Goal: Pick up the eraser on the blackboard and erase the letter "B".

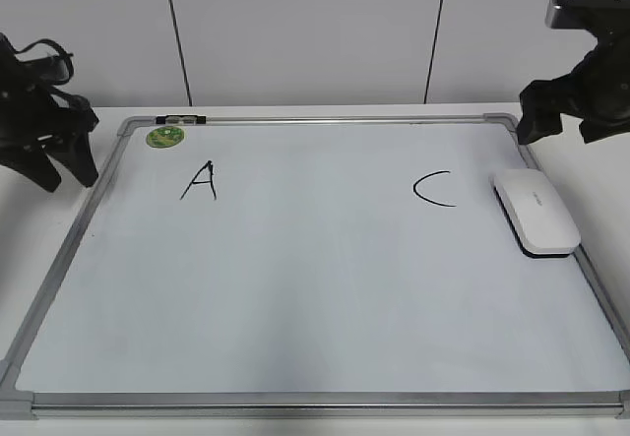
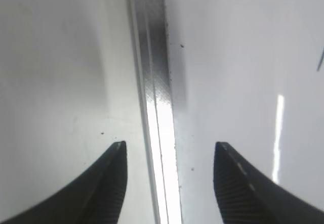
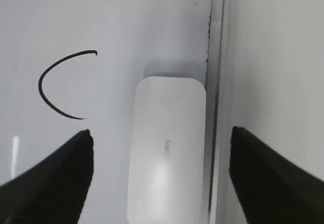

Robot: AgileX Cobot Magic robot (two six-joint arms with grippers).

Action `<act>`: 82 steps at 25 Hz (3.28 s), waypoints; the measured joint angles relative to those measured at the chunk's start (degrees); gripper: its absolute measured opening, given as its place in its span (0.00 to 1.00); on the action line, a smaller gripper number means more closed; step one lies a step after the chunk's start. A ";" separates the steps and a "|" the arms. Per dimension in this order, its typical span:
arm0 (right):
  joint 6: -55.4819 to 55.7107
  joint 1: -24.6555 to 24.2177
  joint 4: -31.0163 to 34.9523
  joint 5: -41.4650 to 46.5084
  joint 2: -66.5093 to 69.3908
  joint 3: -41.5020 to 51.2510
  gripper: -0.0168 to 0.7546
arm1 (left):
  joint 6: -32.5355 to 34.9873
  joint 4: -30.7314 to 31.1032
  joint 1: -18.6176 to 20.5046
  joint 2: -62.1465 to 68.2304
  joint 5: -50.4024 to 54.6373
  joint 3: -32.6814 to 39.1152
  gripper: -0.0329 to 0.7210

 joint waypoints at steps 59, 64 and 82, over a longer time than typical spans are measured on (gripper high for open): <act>4.80 2.60 -13.33 29.58 -90.42 47.26 0.79 | -4.93 6.93 -2.98 -104.07 0.40 71.78 0.64; 4.80 2.60 -13.33 28.73 -90.42 47.77 0.79 | -4.93 9.55 -2.98 -104.07 -0.41 72.00 0.64; 4.88 2.60 -13.33 28.60 -90.42 47.77 0.79 | -5.06 11.40 -2.98 -104.07 -4.70 73.81 0.63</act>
